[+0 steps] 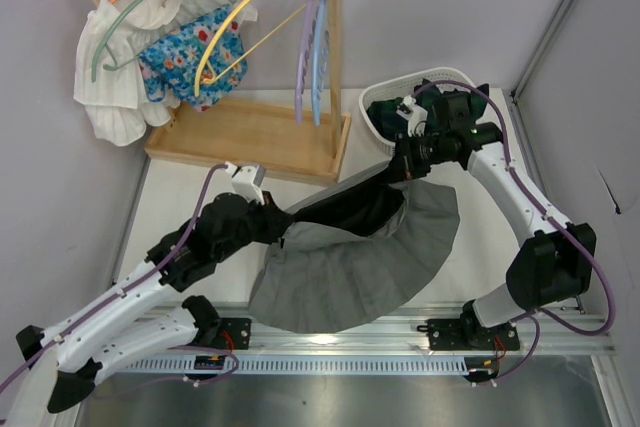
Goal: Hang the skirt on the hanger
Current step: Move the skirt to the center of the board
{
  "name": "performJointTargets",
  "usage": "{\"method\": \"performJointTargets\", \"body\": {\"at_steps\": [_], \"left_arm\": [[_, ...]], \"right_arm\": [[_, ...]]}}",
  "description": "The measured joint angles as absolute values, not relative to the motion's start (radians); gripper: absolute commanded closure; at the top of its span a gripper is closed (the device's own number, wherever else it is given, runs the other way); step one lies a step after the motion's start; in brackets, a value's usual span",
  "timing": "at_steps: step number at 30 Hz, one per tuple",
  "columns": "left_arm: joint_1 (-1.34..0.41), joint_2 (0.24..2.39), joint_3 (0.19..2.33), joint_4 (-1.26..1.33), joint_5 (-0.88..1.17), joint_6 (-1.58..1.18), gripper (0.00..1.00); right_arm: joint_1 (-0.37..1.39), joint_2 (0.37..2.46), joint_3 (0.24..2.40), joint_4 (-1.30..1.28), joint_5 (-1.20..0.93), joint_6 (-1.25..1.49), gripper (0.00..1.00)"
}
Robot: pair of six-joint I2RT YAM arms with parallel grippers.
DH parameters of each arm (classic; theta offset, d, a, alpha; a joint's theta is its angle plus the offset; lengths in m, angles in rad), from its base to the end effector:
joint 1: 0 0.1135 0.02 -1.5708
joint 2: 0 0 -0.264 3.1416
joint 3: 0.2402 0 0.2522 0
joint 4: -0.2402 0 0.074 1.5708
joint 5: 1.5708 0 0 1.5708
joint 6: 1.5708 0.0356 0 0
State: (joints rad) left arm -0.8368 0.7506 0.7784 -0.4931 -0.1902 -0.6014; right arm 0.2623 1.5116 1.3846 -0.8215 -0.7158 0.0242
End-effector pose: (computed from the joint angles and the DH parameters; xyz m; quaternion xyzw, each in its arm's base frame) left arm 0.1172 -0.1199 0.3115 0.0500 0.8472 -0.2835 0.4465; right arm 0.2970 0.1039 0.3236 -0.2124 0.8726 0.3710 0.2362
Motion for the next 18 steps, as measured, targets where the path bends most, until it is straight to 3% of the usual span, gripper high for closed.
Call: {"method": "performJointTargets", "body": {"at_steps": [5, 10, 14, 18], "left_arm": [[-0.827, 0.763, 0.778, -0.488, -0.167, -0.602, 0.85], [-0.823, 0.756, 0.759, -0.469, -0.154, -0.596, 0.85], [-0.817, 0.741, 0.708, -0.471, -0.154, -0.593, 0.86], [-0.817, 0.736, 0.691, -0.452, -0.153, -0.593, 0.85]], "right_arm": [[0.270, 1.481, 1.385, -0.847, -0.649, 0.002, 1.00], [0.370, 1.419, 1.372, -0.833, -0.384, -0.002, 1.00], [0.485, 1.329, 1.271, -0.749, -0.163, -0.026, 1.00], [0.519, 1.217, 1.135, -0.643, -0.084, -0.027, 1.00]]}}
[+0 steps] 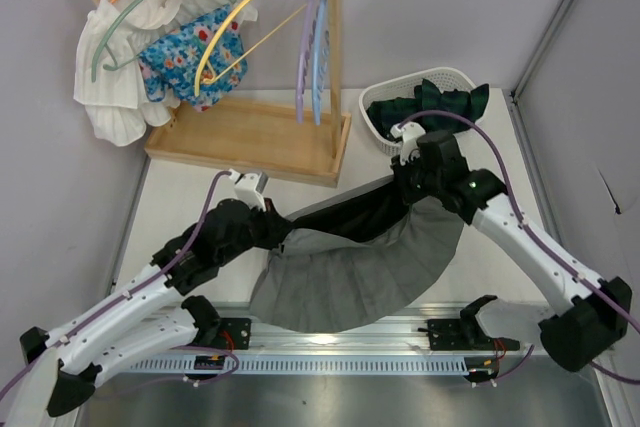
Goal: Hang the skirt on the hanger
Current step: Move the skirt to the center of the board
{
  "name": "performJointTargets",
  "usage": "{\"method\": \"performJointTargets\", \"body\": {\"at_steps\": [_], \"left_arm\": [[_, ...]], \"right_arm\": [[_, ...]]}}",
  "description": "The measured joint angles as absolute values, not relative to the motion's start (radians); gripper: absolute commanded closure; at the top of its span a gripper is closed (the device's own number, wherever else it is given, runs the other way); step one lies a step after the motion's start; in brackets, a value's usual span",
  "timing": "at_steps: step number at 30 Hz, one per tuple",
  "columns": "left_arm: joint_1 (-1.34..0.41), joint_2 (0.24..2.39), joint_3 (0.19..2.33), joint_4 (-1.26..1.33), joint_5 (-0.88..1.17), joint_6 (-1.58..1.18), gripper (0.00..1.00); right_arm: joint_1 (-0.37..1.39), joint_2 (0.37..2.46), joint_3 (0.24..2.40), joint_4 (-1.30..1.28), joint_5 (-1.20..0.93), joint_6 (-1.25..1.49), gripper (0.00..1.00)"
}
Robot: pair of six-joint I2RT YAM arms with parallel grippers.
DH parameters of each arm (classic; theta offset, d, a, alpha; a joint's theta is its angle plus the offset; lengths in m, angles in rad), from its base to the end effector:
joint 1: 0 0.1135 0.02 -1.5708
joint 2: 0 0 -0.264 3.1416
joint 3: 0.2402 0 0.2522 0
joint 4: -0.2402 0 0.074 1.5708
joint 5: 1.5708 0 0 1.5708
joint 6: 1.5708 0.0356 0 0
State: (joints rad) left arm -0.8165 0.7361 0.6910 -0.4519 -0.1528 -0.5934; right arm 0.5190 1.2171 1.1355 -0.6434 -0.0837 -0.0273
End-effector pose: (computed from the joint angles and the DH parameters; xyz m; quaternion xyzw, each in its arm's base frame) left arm 0.1188 -0.1185 0.2876 0.0566 0.8558 -0.2805 0.4309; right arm 0.2239 0.1313 0.3284 -0.2623 0.8727 0.1368 0.3884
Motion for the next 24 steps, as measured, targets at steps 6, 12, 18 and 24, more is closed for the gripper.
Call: {"method": "performJointTargets", "body": {"at_steps": [6, 12, 18, 24], "left_arm": [[-0.817, 0.702, 0.643, -0.398, -0.145, -0.593, 0.87], [-0.816, 0.698, 0.604, -0.362, -0.116, -0.570, 0.84], [-0.809, 0.693, 0.566, -0.351, -0.114, -0.526, 0.81], [-0.808, 0.756, 0.563, -0.314, -0.106, -0.496, 0.80]], "right_arm": [[0.537, 1.021, 0.992, -0.490, -0.107, -0.022, 1.00], [0.548, 0.974, 0.942, -0.428, -0.126, 0.017, 1.00], [0.662, 0.977, 0.938, -0.412, -0.028, 0.046, 1.00], [0.701, 1.053, 1.032, -0.473, 0.046, 0.125, 1.00]]}}
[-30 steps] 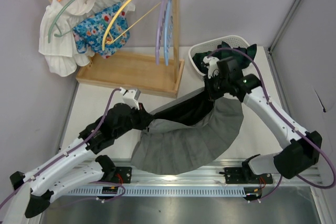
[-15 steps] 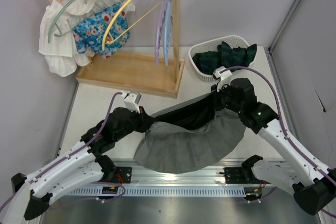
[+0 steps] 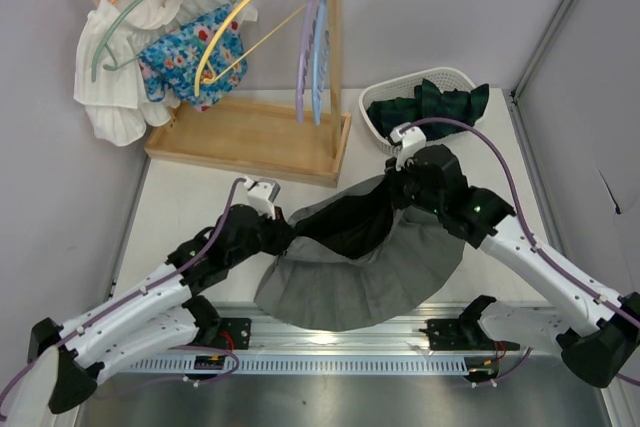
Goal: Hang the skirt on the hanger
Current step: Move the skirt to the center of the board
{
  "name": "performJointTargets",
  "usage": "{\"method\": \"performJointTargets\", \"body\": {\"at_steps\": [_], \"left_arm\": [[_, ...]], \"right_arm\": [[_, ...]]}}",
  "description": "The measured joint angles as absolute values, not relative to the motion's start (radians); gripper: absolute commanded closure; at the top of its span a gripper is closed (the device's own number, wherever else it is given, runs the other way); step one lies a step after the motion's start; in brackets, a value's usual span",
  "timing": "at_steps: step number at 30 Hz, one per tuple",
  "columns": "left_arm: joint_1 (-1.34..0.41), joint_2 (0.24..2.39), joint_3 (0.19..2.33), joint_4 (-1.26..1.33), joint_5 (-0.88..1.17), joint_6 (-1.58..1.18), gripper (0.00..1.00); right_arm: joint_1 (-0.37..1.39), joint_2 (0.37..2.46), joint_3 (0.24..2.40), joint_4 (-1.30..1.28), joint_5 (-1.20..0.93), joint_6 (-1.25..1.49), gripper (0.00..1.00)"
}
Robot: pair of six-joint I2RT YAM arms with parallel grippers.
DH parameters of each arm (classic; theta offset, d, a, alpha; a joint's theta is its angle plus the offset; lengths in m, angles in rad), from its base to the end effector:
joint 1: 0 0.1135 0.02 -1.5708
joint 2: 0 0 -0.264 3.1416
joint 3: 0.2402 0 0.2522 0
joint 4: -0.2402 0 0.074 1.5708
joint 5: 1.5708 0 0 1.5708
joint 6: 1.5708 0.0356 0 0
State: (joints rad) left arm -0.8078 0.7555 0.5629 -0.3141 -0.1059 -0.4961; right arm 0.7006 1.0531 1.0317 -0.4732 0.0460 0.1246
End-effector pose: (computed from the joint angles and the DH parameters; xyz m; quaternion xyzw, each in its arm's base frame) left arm 0.1239 -0.1242 0.2534 0.1071 0.8543 -0.2711 0.4304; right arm 0.1784 0.1483 0.3456 -0.2325 0.8265 0.1874 0.4773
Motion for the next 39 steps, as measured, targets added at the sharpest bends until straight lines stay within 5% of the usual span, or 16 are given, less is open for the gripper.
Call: {"method": "performJointTargets", "body": {"at_steps": [20, 30, 39], "left_arm": [[-0.793, 0.922, 0.572, -0.076, -0.077, -0.434, 0.76], [-0.774, 0.972, 0.869, -0.291, -0.081, -0.443, 0.76], [-0.773, 0.894, 0.919, -0.305, -0.052, -0.413, 0.74]], "right_arm": [[0.932, 1.090, 1.153, -0.529, 0.211, 0.226, 1.00], [0.459, 1.095, 1.143, -0.575, 0.075, 0.395, 1.00], [0.375, 1.110, 1.157, -0.542, -0.120, 0.424, 1.00]]}}
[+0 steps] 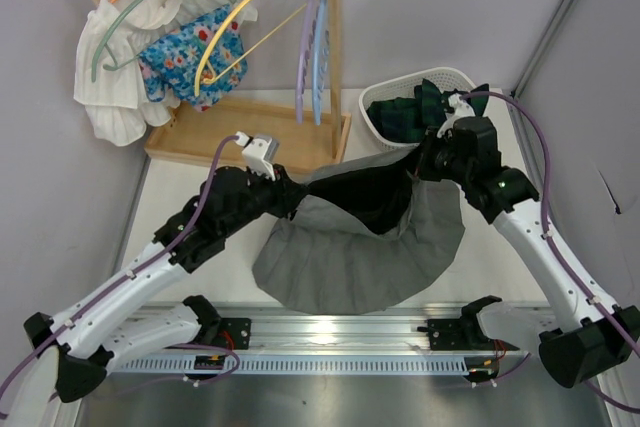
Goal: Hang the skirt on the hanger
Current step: Move the skirt to the center of the board
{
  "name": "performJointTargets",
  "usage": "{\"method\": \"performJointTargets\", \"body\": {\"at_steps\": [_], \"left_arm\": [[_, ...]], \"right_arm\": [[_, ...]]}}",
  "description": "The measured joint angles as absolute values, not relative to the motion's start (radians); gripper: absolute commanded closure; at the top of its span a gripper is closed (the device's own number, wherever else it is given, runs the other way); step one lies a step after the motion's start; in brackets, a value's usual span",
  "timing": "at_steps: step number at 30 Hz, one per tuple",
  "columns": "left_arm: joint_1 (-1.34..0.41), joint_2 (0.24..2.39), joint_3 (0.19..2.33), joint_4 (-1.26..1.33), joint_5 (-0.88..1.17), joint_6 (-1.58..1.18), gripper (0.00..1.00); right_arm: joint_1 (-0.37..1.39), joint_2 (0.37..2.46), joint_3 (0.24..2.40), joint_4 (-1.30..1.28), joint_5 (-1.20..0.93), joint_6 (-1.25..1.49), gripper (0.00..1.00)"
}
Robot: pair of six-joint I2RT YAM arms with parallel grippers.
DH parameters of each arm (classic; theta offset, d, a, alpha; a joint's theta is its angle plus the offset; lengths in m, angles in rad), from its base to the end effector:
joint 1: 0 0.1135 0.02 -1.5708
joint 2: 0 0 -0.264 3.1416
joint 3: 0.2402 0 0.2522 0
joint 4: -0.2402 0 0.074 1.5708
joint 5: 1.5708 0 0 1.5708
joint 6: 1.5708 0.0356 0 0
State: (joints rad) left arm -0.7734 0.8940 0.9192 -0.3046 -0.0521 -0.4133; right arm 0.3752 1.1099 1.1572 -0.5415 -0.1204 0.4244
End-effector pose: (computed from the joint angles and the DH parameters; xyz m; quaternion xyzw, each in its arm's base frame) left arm 0.1468 -0.1407 0.3552 0.1276 0.7883 -0.3191 0.5104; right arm 0.2224 0.0922 0.3696 -0.0097 0.8575 0.2468 0.4513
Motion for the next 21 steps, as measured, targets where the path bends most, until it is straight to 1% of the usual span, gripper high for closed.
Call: {"method": "performJointTargets", "body": {"at_steps": [6, 10, 16, 21], "left_arm": [[-0.773, 0.922, 0.871, -0.292, -0.053, -0.425, 0.75], [-0.773, 0.970, 0.862, -0.292, -0.078, -0.454, 0.76], [-0.772, 0.965, 0.844, -0.287, -0.103, -0.474, 0.75], [-0.772, 0.938, 0.832, -0.294, -0.107, -0.474, 0.75]], "right_arm": [[0.432, 1.102, 1.159, -0.488, -0.157, 0.431, 1.00], [0.472, 1.101, 1.196, -0.498, -0.155, 0.416, 1.00], [0.490, 1.090, 1.208, -0.517, -0.101, 0.409, 1.00], [0.496, 1.068, 1.163, -0.527, -0.061, 0.409, 1.00]]}}
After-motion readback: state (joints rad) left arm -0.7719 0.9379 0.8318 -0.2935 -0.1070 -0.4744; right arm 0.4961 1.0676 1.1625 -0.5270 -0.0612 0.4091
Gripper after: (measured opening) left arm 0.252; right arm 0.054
